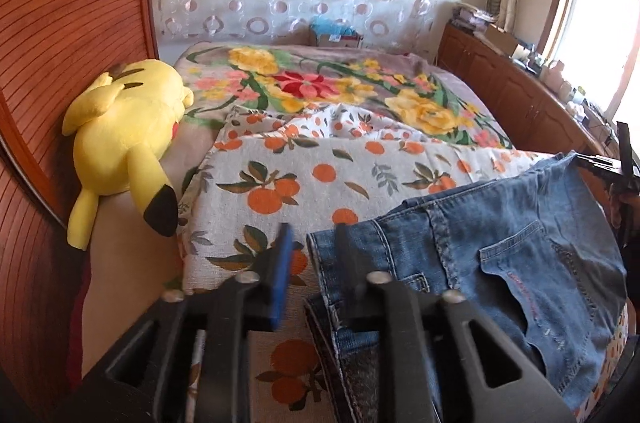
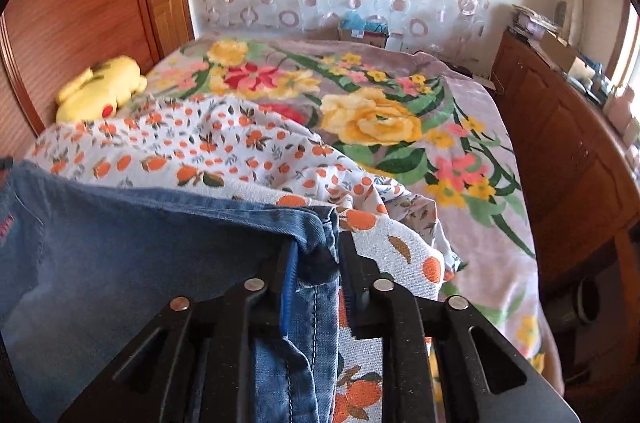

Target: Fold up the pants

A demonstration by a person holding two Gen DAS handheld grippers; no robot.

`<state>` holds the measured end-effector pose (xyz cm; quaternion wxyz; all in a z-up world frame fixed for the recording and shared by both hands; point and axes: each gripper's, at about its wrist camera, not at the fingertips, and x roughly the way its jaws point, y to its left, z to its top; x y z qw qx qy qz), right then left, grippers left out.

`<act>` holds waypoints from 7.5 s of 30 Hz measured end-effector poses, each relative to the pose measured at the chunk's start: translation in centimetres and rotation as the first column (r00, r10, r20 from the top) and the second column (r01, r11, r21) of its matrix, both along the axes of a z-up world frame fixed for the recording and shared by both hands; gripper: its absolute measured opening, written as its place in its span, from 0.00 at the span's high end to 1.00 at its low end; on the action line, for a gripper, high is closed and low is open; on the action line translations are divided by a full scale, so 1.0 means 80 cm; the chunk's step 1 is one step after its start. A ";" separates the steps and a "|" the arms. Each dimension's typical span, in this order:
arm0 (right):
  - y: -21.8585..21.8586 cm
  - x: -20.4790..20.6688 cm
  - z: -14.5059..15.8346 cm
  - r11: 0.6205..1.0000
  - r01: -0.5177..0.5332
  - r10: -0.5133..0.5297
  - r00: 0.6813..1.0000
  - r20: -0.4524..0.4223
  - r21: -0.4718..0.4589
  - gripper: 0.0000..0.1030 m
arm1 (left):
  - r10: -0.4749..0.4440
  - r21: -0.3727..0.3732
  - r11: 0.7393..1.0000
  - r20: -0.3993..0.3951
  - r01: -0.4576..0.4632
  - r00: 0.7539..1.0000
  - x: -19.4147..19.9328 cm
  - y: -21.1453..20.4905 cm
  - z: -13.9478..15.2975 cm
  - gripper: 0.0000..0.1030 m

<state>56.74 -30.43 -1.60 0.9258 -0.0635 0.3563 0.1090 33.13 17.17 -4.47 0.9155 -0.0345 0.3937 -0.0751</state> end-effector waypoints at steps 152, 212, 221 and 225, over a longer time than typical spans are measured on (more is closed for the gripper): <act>0.027 0.037 -0.015 1.000 -0.001 0.003 0.997 -0.081 0.022 0.77 | -0.280 0.057 0.957 -0.061 0.283 0.958 0.054 -0.167 -0.027 0.75; -0.030 -0.296 -0.044 0.998 -0.015 0.013 0.999 0.044 0.061 0.56 | -0.510 0.118 0.855 0.006 0.506 0.860 -0.203 -0.399 -0.030 0.27; -0.033 -0.292 -0.048 0.999 0.003 -0.006 0.998 0.060 0.053 0.56 | -0.449 0.175 0.883 0.046 0.435 0.893 -0.214 -0.391 -0.018 0.65; -0.033 -0.287 -0.048 0.998 -0.010 0.007 0.999 0.044 0.060 0.56 | -0.455 0.186 0.879 0.044 0.440 0.890 -0.208 -0.390 -0.018 0.88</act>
